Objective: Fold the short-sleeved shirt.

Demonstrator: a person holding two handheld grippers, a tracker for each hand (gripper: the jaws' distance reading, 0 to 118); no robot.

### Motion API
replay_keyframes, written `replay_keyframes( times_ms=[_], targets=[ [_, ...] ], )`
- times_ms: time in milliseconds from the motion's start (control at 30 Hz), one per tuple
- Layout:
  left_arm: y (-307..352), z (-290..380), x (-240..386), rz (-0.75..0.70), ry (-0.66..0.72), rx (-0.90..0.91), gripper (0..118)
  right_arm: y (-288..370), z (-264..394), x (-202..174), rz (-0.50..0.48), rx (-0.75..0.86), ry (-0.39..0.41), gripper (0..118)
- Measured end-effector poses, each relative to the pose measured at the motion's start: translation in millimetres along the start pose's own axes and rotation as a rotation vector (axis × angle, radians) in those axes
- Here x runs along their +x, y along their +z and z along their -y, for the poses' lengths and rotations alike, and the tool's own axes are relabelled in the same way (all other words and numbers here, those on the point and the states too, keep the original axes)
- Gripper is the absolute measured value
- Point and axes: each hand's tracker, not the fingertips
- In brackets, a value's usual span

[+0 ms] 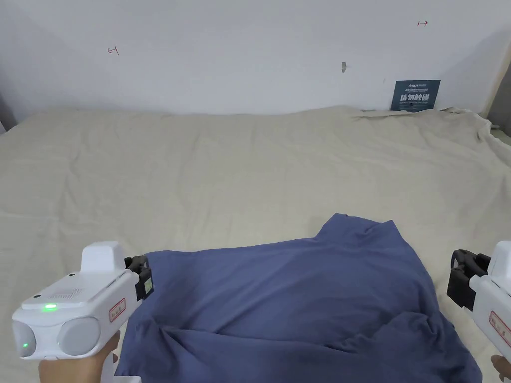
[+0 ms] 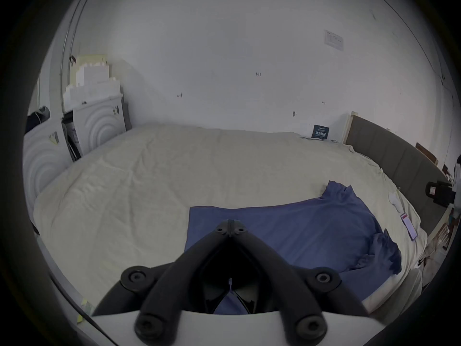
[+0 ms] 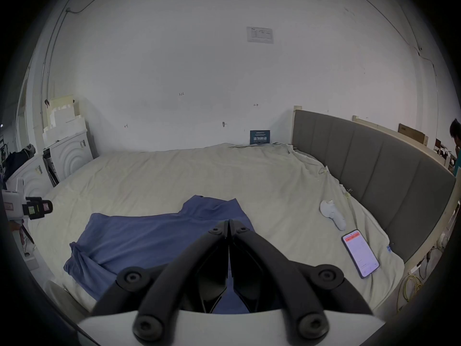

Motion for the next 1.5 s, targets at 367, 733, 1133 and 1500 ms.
replay_keyframes(
  times_ms=[367,733,1133,1500],
  targets=[
    [-109.4,-21.3,-20.2,-0.031,-0.013,-0.15,0,-60.1,-8.5,-14.1,-0.011,-0.036,0.001,0],
    [-237.6,-37.9,-54.5,-0.105,0.03,-0.431,92,-115.6,-1.5,-12.8,0.002,-0.124,0.0,0],
    [-286.9,-24.1,-55.8,-0.109,0.024,-0.554,49,-147.9,15.2,-8.7,0.01,-0.201,-0.013,0],
    [-244.9,-37.3,-42.3,0.007,-0.002,-0.417,0,-216.6,-9.3,9.2,0.0,-0.253,0.013,1]
  ],
)
